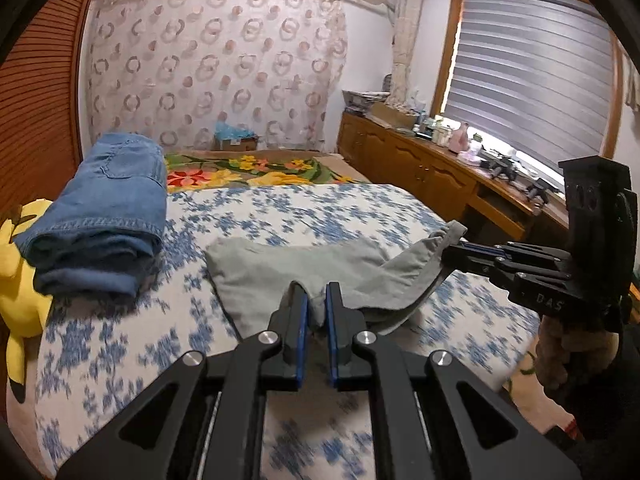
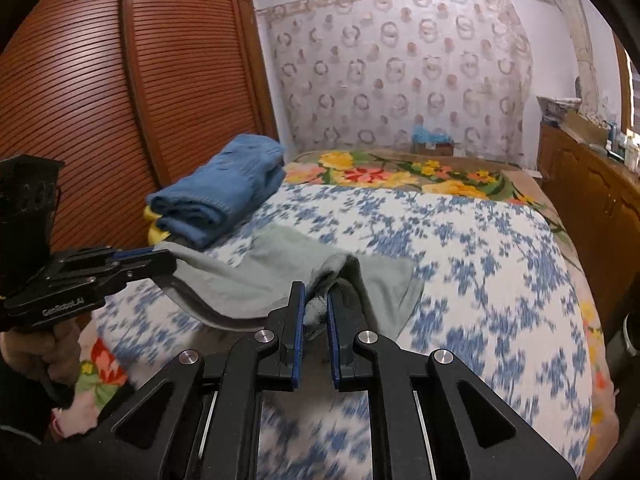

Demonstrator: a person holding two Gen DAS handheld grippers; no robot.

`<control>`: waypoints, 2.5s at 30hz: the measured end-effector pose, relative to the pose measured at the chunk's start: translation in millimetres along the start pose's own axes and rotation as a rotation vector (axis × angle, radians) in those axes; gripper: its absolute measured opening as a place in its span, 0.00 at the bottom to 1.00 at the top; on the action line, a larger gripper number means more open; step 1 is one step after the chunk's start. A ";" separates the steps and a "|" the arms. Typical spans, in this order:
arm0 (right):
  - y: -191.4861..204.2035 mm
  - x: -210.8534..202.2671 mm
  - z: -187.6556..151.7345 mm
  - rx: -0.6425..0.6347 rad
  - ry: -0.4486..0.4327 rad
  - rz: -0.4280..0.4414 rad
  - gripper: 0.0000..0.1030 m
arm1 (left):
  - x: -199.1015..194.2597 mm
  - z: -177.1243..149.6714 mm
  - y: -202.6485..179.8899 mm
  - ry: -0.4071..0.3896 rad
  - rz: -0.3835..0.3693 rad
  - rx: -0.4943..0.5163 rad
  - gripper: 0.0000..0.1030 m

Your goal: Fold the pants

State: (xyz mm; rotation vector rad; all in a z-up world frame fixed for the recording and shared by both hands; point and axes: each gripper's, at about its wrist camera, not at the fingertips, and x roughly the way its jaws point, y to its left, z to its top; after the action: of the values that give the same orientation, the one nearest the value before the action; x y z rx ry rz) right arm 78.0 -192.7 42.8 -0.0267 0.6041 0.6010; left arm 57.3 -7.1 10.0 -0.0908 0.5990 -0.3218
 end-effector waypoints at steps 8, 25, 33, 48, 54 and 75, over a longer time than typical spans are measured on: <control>-13.6 34.0 16.8 0.000 0.018 -0.043 0.07 | 30.4 16.3 10.4 0.022 0.034 0.015 0.06; -33.8 77.3 16.1 0.021 0.084 -0.085 0.08 | 64.5 22.5 18.2 0.077 0.073 0.015 0.07; -43.6 73.8 16.1 0.058 0.070 -0.088 0.29 | 60.1 19.3 15.0 0.086 0.101 0.060 0.26; -50.9 48.5 -27.9 0.027 0.146 -0.051 0.41 | 57.0 -23.0 28.7 0.164 0.095 0.030 0.37; -46.2 58.1 -39.2 0.014 0.194 -0.023 0.41 | 65.8 -36.1 30.3 0.203 0.099 0.019 0.37; -60.4 48.7 -33.3 0.044 0.187 -0.090 0.17 | 70.8 -43.0 32.6 0.219 0.099 0.010 0.38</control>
State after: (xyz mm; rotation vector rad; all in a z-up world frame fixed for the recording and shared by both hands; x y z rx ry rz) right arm 125.1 -223.8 -20.0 -0.0689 0.7935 0.5004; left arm 96.8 1.3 -69.3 -0.0157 0.8162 -0.2402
